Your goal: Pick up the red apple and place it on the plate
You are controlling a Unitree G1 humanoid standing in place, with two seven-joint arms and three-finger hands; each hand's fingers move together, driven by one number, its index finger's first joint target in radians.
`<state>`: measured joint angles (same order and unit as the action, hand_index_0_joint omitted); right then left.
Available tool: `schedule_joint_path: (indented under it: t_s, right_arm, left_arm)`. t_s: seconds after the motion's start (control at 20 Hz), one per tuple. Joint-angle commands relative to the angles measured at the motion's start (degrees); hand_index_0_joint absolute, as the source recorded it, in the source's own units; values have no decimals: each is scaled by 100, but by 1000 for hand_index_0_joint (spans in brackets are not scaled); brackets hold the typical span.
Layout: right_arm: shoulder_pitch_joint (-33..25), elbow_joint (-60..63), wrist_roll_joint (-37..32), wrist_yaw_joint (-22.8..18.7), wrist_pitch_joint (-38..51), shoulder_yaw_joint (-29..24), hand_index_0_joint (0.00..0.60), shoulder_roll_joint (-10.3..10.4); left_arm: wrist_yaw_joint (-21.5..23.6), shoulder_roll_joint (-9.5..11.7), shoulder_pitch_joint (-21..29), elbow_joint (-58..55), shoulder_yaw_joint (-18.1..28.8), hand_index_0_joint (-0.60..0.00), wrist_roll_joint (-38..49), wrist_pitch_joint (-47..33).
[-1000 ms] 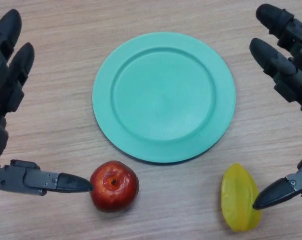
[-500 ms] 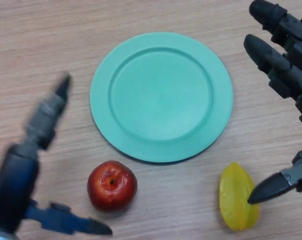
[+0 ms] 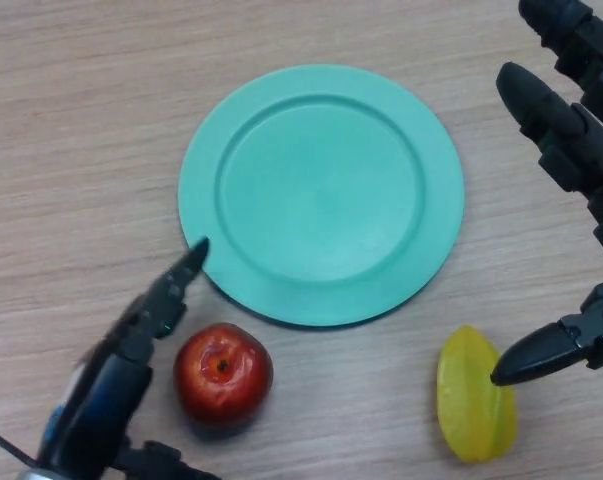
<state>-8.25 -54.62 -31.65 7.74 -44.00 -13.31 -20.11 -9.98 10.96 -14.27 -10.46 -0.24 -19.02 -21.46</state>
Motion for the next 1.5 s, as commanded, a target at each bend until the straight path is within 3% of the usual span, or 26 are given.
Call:
schedule_joint_path:
  t_s: [0.05, 0.1, 0.15, 0.25, 0.4, 0.5, 0.75, 0.95, 1.1, 1.2, 1.25, 1.3, 1.35, 1.5]
  right_arm:
    - [-75, -213, -399, -110, 671, -396, 0, -188]
    - [-47, -224, -458, -144, 697, -459, 0, -209]
    - [-16, -233, -552, -185, 711, -552, 0, -239]
    - [19, -194, -544, -186, 735, -563, 0, -271]
    - [-15, -204, -666, -234, 665, -675, 0, -328]
    - [5, -180, -600, -252, 737, -636, 0, -323]
    - [-29, -245, -634, -375, 714, -586, 0, -315]
    - [32, -246, -691, -391, 686, -691, 0, -323]
    - [96, -245, -489, -176, 676, -709, 0, -401]
    - [118, -243, -406, -86, 688, -724, 0, -393]
    - [140, -237, -347, -5, 703, -751, 0, -372]
    - [158, -225, -278, 68, 724, -762, 0, -353]
    - [159, -197, -16, 220, 772, -695, 0, -316]
    - [46, -168, 217, 320, 761, -506, 0, -272]
  left_arm:
    - [333, 231, -37, -243, 93, -450, -423, -832]
    - [319, 310, -74, -207, 29, -550, -780, -874]
    - [154, 381, -189, -267, -9, -600, -720, -956]
    - [-186, 292, -346, -714, -46, -600, -198, -571]
    - [-428, 328, -270, -1230, -85, -600, -92, -474]
    - [-680, 321, 108, -1574, -10, -600, 261, -87]
    - [-651, 355, 2082, -1065, 106, -600, 767, 914]
    - [-210, 204, 2968, 277, -138, -600, 704, 613]
    - [19, 256, 3201, 916, -212, -600, -11, 260]
    - [56, 252, 3204, 977, -181, -401, -57, 190]
    - [113, 226, 3211, 1007, -149, -251, 9, 218]
    - [197, 209, 3217, 1027, -122, -150, 37, 290]
    - [600, 172, 3218, 1017, -63, -1, -96, 671]
    - [651, 183, 2973, 453, -29, 0, 141, 1233]
